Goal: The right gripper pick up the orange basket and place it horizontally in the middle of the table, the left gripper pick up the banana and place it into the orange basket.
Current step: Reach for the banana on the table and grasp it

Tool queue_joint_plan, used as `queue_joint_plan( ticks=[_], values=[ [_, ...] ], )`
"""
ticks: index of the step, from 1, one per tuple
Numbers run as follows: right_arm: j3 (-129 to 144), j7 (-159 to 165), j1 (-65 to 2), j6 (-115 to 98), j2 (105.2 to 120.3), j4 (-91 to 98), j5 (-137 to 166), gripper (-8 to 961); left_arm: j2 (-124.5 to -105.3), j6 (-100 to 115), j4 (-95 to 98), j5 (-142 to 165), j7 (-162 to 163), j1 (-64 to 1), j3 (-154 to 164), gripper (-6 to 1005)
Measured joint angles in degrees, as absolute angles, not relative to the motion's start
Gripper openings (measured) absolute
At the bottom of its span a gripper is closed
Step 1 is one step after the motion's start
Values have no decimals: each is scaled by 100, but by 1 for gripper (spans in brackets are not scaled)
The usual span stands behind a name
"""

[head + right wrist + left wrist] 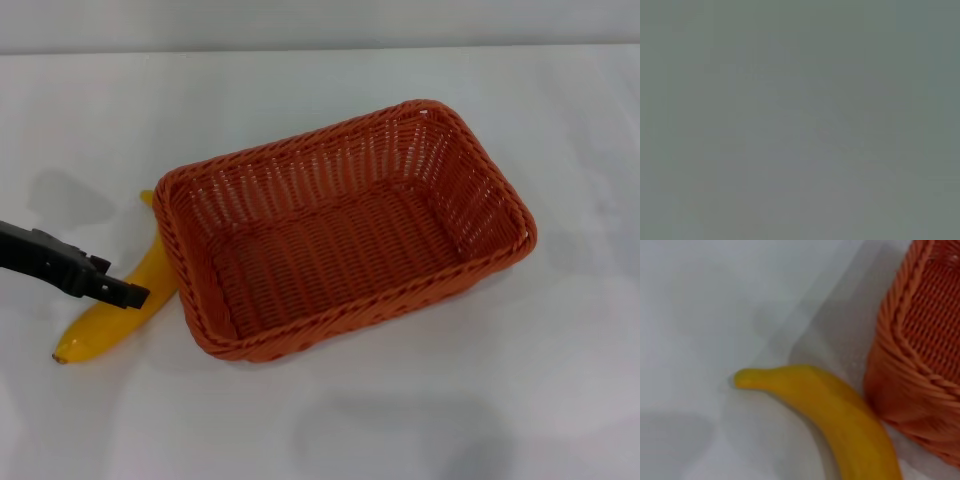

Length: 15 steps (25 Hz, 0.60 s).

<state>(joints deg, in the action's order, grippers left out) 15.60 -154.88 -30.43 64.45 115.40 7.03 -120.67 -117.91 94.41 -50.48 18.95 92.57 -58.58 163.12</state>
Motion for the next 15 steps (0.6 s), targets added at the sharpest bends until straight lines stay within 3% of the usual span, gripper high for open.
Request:
queue_joint_plan(
  ticks=[9, 15],
  values=[
    [1537, -15482, -3025, 6442, 11537, 703, -12067, 870, -11803, 9162, -4685, 1904, 9377, -5877, 16312, 737],
    [1538, -15475, -3014, 6442, 11532, 717, -12067, 869, -11827, 8865, -4556, 2030, 9512, -5917, 16310, 537]
  ],
)
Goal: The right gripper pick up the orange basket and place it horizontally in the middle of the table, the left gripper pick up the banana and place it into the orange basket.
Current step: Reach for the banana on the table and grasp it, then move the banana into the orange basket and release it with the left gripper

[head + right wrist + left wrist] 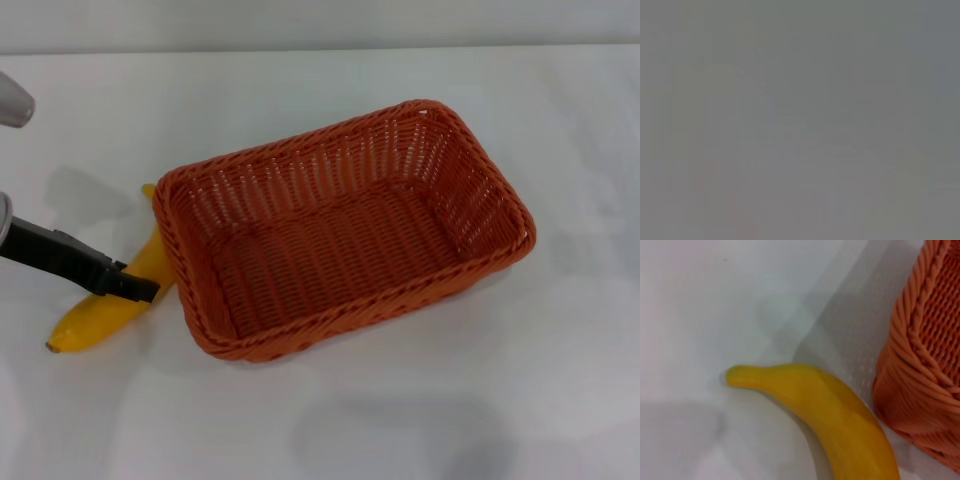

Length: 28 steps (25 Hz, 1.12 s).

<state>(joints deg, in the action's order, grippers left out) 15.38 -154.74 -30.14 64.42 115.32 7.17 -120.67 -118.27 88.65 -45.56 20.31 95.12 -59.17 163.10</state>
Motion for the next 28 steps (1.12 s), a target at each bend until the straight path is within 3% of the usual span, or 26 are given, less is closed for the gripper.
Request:
queue_joint_plan(
  ticks=[7, 19, 28],
  values=[
    [1538, -15453, -2992, 6442, 11531, 744, -12068, 869, -11795, 8828, -4587, 2093, 9563, -5929, 16314, 481],
    [1538, -15455, -2953, 6439, 11514, 758, -12123, 870, -11808, 9255, -5728, 1250, 9485, -5853, 16313, 519],
    [1538, -15446, -3000, 6414, 11505, 757, -12132, 869, -11412, 10312, -6862, -1115, 9102, -5648, 16314, 548]
  ],
)
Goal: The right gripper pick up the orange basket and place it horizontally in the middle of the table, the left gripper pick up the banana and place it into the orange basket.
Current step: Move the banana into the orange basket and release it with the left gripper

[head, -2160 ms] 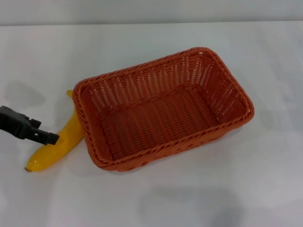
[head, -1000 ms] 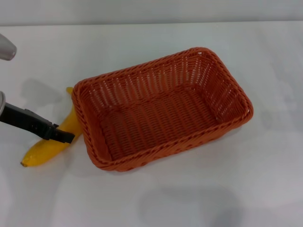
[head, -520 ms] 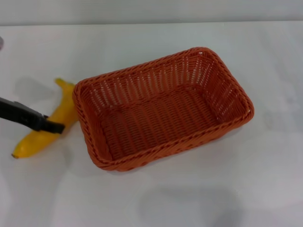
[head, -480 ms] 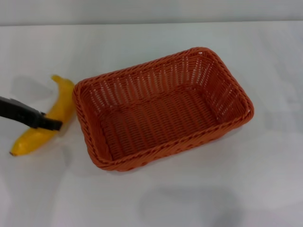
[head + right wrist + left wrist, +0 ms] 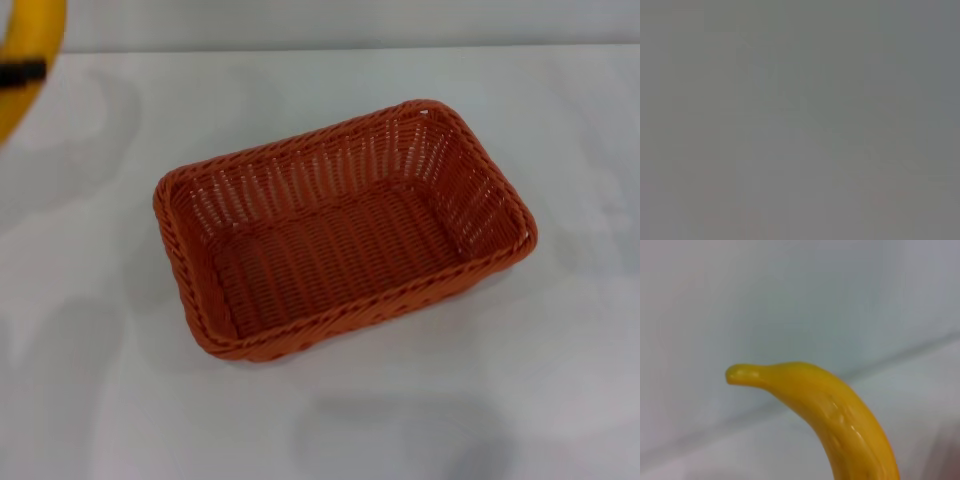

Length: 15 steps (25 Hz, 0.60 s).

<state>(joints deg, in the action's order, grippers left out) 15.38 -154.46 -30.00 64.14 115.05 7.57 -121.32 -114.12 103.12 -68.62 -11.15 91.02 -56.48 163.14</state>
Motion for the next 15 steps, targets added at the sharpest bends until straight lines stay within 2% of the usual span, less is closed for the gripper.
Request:
queue_joint_plan(
  ticks=[3, 5, 9, 13, 15],
  values=[
    [1538, -15449, -3028, 6345, 11505, 755, -12138, 869, -11225, 10823, -6887, -1590, 8887, -5796, 16319, 558],
    [1538, -15450, -3035, 6310, 11504, 755, -12139, 869, -11199, 11156, -6837, -1631, 8689, -6029, 16323, 564],
    [1538, -15449, -3063, 6300, 11505, 755, -12139, 869, -11408, 11224, -6817, -946, 8287, -6612, 16331, 577],
    [1538, -15449, -3079, 6300, 11505, 755, -12139, 869, -11778, 11225, -6706, 349, 8096, -7386, 16331, 590],
    [1538, -15462, -3083, 6300, 11505, 755, -12139, 870, -11901, 11226, -6601, 863, 8038, -7701, 16328, 596]
  ],
)
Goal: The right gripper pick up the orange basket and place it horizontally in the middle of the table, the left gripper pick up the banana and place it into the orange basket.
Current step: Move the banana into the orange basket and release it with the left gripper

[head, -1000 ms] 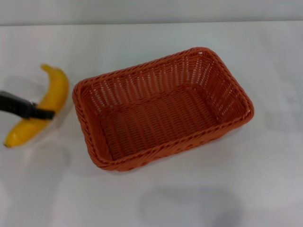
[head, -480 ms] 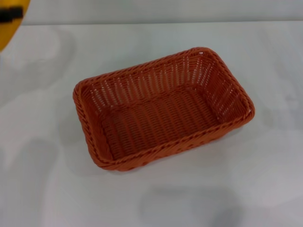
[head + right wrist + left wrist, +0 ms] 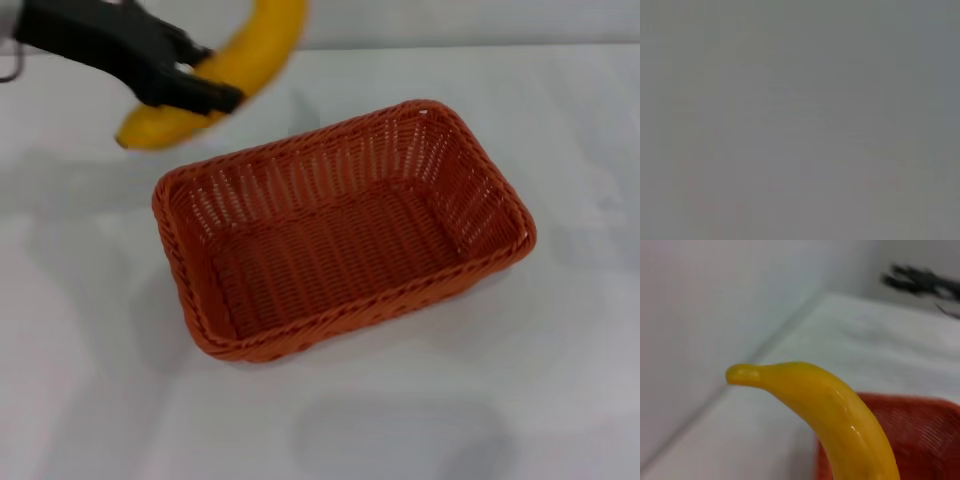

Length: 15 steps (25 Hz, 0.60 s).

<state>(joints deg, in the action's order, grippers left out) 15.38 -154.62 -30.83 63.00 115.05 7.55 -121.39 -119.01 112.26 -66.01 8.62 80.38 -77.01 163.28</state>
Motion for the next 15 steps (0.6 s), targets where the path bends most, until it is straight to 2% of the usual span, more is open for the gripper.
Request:
queue_joint_plan(
  ticks=[5, 15],
  values=[
    [1545, -15483, -3095, 6294, 11511, 756, -12137, 870, -11920, 11028, -5563, 1402, 8084, -8025, 16324, 612],
    [1538, -15441, -3012, 6292, 11514, 756, -12137, 870, -11910, 9900, -4190, 1533, 8263, -8054, 16311, 644]
  ],
)
